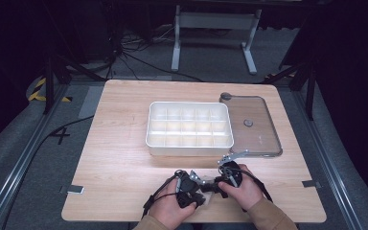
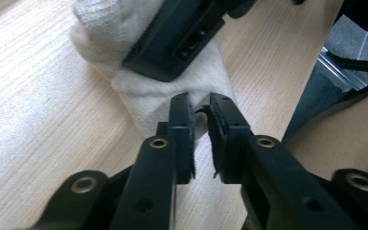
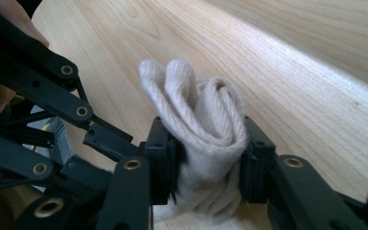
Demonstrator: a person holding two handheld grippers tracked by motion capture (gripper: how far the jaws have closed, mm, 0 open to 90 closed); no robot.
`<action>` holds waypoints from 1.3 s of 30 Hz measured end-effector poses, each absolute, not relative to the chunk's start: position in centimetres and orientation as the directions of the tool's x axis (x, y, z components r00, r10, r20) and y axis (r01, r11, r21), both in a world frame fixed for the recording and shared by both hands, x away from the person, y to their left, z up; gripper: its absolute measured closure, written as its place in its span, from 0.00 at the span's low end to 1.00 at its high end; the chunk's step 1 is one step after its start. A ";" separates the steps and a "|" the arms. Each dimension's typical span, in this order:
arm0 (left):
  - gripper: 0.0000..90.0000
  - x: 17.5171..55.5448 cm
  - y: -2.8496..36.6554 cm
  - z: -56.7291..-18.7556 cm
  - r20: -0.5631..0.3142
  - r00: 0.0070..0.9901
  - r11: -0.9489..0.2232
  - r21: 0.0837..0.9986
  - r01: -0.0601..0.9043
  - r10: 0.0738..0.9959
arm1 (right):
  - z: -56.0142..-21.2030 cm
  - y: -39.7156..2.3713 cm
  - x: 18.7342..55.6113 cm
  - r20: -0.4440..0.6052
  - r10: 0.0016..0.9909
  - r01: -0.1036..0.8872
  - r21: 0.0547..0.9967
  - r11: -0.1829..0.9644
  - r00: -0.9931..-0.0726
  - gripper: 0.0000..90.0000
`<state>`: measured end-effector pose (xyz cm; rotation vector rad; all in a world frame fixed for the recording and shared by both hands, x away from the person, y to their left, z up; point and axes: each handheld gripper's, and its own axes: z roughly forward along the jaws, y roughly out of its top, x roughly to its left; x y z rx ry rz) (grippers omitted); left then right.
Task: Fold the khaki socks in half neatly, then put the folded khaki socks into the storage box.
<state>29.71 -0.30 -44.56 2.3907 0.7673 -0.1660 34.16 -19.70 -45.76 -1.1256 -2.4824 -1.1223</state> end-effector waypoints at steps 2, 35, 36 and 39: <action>0.85 29.7 -0.3 -44.4 -0.287 0.830 -0.657 0.510 0.555 0.478 | -45.6 -19.7 34.1 0.433 0.565 0.699 0.571 0.431 -0.702 0.75; 0.70 31.8 8.3 -39.4 -0.224 0.743 -0.585 0.492 0.644 0.630 | -41.0 -25.1 34.5 0.398 0.611 0.666 0.684 0.300 -0.684 0.75; 0.70 31.9 8.5 -39.3 -0.225 0.740 -0.582 0.491 0.648 0.634 | -40.9 -25.3 34.6 0.397 0.614 0.666 0.684 0.298 -0.682 0.75; 0.69 32.0 9.4 -38.9 -0.232 0.730 -0.564 0.500 0.657 0.643 | -40.7 -25.7 34.7 0.392 0.618 0.660 0.693 0.289 -0.682 0.75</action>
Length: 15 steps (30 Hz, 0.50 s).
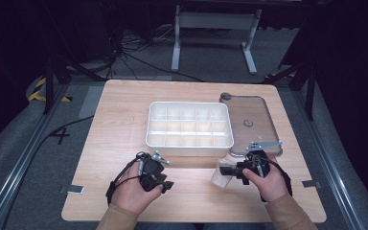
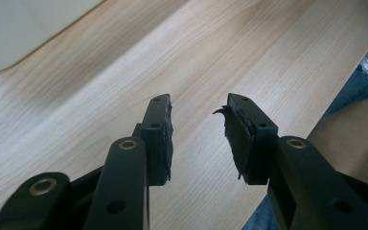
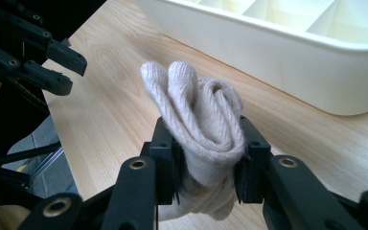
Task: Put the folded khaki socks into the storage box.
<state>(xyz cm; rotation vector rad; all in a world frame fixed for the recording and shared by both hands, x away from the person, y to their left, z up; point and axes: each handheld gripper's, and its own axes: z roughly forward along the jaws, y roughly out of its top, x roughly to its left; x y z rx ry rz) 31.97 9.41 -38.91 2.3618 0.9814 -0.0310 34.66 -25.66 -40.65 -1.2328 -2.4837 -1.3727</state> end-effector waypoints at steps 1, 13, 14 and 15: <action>0.69 32.0 9.7 -38.8 -0.234 0.726 -0.559 0.502 0.660 0.647 | -40.6 -25.8 34.7 0.394 0.619 0.661 0.695 0.283 -0.679 0.75; 0.66 33.0 13.5 -37.5 -0.228 0.676 -0.508 0.507 0.697 0.701 | -40.3 -26.9 34.3 0.382 0.643 0.661 0.702 0.265 -0.664 0.75; 0.65 33.0 13.8 -37.4 -0.229 0.670 -0.505 0.501 0.703 0.706 | -40.1 -26.9 34.3 0.379 0.645 0.659 0.704 0.265 -0.664 0.75; 0.65 33.1 14.1 -37.5 -0.230 0.668 -0.499 0.506 0.703 0.708 | -39.9 -26.9 34.4 0.379 0.644 0.660 0.703 0.266 -0.664 0.75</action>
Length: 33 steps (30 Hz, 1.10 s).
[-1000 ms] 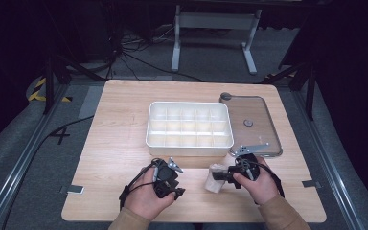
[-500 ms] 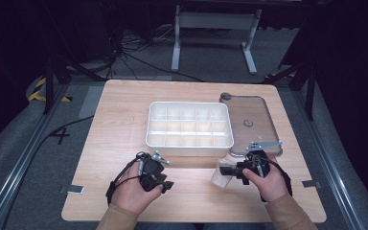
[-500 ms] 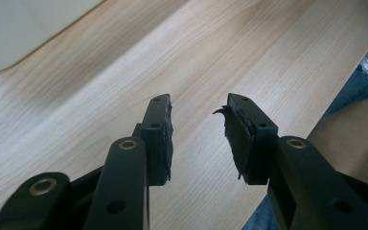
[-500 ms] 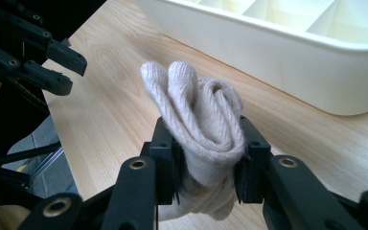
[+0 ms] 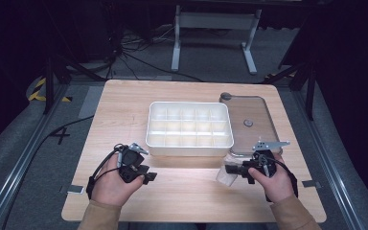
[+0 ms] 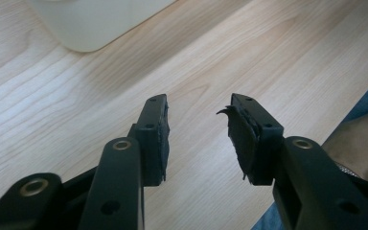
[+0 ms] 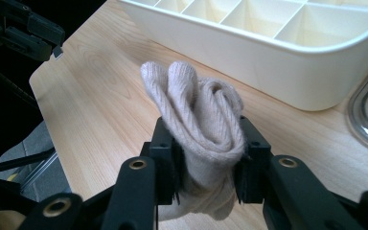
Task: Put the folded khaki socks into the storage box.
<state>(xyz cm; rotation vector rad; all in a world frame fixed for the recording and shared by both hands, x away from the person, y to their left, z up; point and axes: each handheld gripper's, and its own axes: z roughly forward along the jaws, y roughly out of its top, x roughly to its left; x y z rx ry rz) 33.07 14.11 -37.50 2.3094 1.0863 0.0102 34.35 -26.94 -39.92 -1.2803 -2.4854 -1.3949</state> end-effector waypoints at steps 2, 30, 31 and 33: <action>0.64 33.1 14.6 -37.5 -0.231 0.664 -0.495 0.506 0.707 0.711 | -39.5 -26.9 34.6 0.375 0.639 0.654 0.706 0.273 -0.671 0.75; 0.54 33.3 19.7 -36.7 -0.252 0.594 -0.411 0.521 0.748 0.764 | -32.4 -26.7 38.8 0.224 0.690 0.636 0.643 0.426 -0.688 0.74; 0.53 33.3 19.7 -36.8 -0.250 0.598 -0.417 0.516 0.748 0.762 | -32.2 -26.7 39.0 0.214 0.692 0.635 0.639 0.434 -0.689 0.73; 0.52 33.2 19.6 -36.8 -0.255 0.590 -0.410 0.512 0.755 0.766 | -32.1 -26.6 39.1 0.204 0.693 0.633 0.633 0.445 -0.691 0.74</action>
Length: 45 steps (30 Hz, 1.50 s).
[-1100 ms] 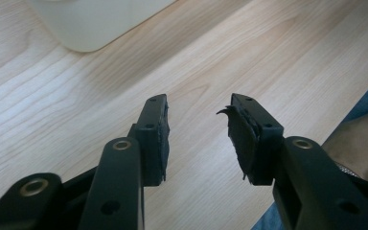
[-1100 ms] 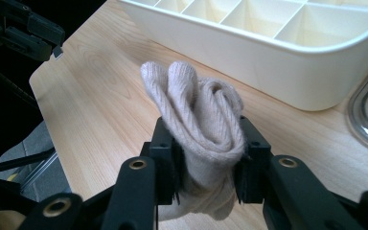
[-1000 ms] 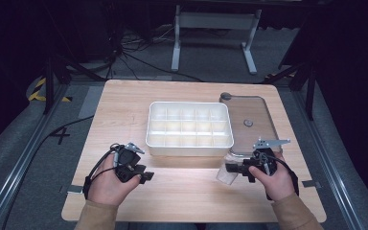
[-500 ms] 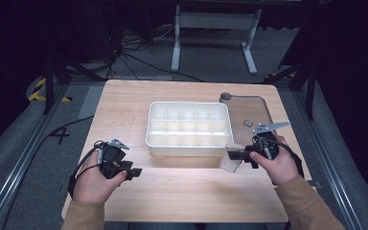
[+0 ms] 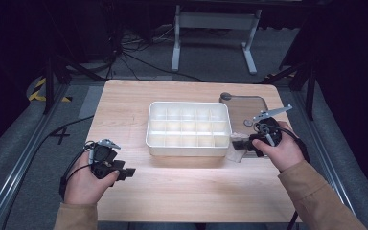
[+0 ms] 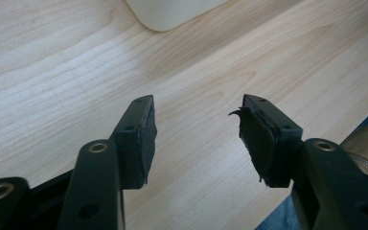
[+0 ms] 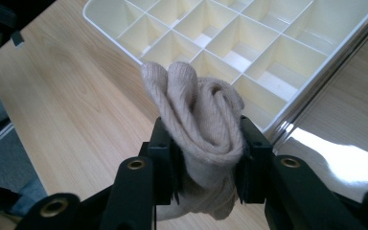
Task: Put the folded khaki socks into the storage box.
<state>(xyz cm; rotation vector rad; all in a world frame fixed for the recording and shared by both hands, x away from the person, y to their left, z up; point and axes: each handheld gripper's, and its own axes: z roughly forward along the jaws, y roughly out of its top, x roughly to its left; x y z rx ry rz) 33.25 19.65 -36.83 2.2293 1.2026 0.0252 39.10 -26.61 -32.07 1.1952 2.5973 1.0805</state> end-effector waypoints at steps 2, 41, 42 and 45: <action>0.50 33.3 19.7 -36.9 -0.260 0.588 -0.412 0.503 0.760 0.766 | -31.6 -26.3 39.5 0.173 0.687 0.620 0.619 0.482 -0.706 0.73; 0.42 30.1 22.7 -37.8 -0.227 0.533 -0.352 0.538 0.766 0.815 | -29.6 -19.8 46.1 -0.096 0.519 0.438 0.418 0.796 -0.850 0.73; 0.42 30.1 22.7 -37.8 -0.226 0.534 -0.353 0.537 0.766 0.815 | -29.7 -19.7 46.1 -0.104 0.499 0.420 0.411 0.809 -0.860 0.73; 0.42 30.1 22.8 -37.7 -0.222 0.536 -0.356 0.538 0.764 0.814 | -30.0 -19.1 46.2 -0.134 0.452 0.374 0.383 0.845 -0.882 0.73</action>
